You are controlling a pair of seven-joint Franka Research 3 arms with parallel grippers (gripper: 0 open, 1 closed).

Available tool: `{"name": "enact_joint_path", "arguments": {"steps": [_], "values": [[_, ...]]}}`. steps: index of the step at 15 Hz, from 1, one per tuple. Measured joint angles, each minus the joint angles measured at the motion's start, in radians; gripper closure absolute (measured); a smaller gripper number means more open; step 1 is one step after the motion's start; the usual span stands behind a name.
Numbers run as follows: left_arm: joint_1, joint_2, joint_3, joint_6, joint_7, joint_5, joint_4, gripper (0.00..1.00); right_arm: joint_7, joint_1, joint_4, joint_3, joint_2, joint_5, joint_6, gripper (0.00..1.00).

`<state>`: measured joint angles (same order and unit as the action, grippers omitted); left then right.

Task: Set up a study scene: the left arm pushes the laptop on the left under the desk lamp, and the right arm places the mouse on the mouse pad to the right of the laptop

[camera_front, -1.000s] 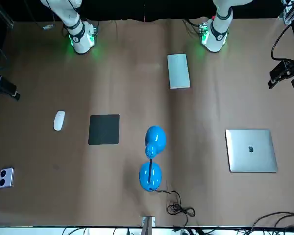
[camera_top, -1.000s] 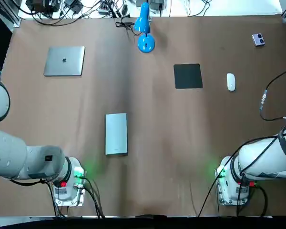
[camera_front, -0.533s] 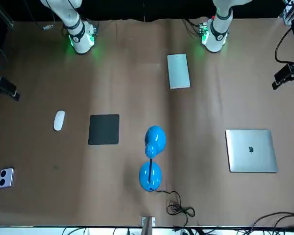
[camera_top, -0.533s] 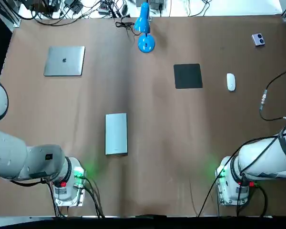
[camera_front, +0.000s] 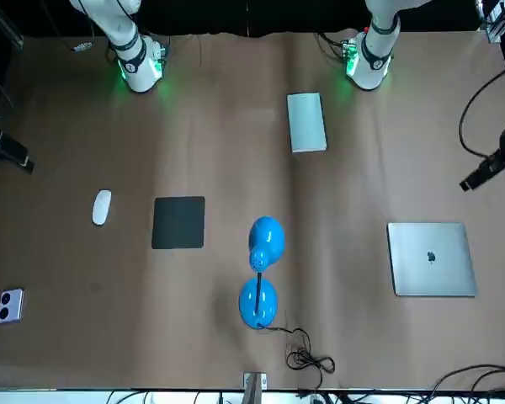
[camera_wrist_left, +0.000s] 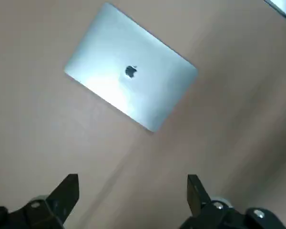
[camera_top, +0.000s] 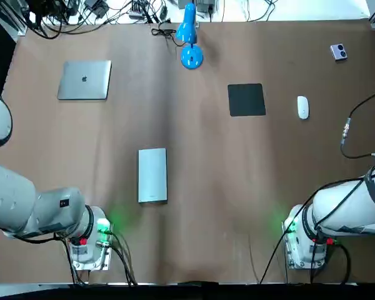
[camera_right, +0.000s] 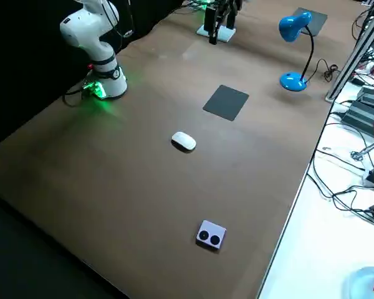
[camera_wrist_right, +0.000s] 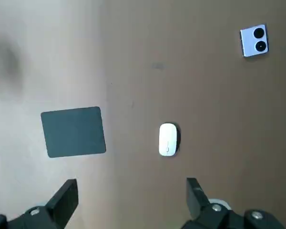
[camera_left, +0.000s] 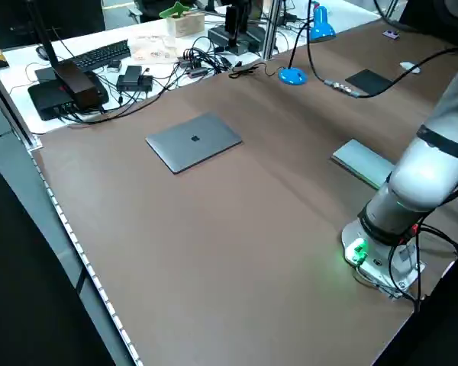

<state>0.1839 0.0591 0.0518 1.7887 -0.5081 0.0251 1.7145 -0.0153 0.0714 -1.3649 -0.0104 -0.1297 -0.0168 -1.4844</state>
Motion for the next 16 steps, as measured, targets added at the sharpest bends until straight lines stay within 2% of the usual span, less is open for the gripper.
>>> {"name": "enact_joint_path", "arguments": {"steps": [4, 6, 10, 13, 16], "values": [[0.104, 0.067, -0.002, 0.129, -0.077, 0.027, 0.029, 0.00, 0.004, 0.010, -0.090, 0.001, -0.005, 0.000, -0.081, 0.00], [0.123, 0.108, -0.005, 0.180, -0.131, 0.027, 0.045, 0.00, 0.005, 0.024, -0.137, 0.002, -0.015, 0.000, -0.109, 0.00], [0.194, 0.248, -0.008, 0.344, -0.267, 0.025, 0.039, 0.00, 0.007, 0.067, -0.207, 0.004, -0.079, 0.000, -0.127, 0.00], [0.242, 0.388, -0.022, 0.398, -0.334, 0.025, -0.042, 0.00, 0.009, 0.091, -0.269, 0.005, -0.134, 0.000, -0.181, 0.00], [0.241, 0.547, -0.044, 0.410, -0.426, 0.025, -0.180, 0.00, 0.020, 0.102, -0.398, 0.005, -0.150, 0.000, -0.302, 0.00]]}}
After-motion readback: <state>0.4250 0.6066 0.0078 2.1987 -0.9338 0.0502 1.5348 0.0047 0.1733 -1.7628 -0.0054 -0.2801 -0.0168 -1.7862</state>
